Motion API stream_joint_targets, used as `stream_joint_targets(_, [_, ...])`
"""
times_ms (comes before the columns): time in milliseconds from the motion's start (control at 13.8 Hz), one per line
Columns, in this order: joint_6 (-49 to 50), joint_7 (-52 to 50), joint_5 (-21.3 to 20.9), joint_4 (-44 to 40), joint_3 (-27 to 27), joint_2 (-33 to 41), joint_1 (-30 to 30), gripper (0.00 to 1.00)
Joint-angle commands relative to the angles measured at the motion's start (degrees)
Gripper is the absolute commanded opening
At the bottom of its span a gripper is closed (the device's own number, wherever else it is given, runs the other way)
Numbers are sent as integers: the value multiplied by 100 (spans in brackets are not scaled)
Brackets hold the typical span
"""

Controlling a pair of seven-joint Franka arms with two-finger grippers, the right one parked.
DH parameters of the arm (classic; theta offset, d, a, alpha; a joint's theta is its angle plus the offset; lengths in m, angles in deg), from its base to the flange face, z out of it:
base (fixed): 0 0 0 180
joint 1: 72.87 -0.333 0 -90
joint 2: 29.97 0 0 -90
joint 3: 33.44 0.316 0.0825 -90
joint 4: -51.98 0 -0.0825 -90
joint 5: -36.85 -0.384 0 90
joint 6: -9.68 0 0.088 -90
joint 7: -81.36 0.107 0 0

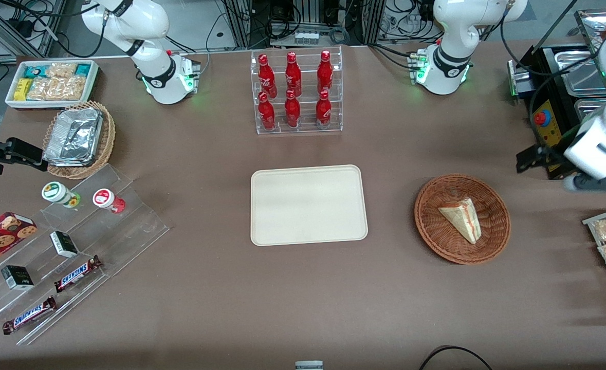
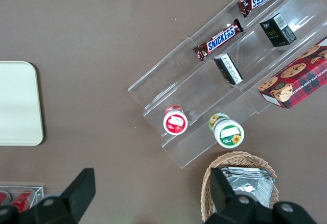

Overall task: Place sandwich from basket to tray
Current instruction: 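Move the left gripper down over the sandwich in the wicker basket, then close the left gripper on the wrapped sandwich wedge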

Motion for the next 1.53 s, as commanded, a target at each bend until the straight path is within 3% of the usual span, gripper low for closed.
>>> stream_joint_targets(0, [-574,-717,105,618,65,161,67,100])
stream_joint_targets(655, [-2963,-2766,176,2270,-49,-85,172,100])
stream_joint_targets(1455, [-4047,-3154,97,2747,-58,-815,436,100])
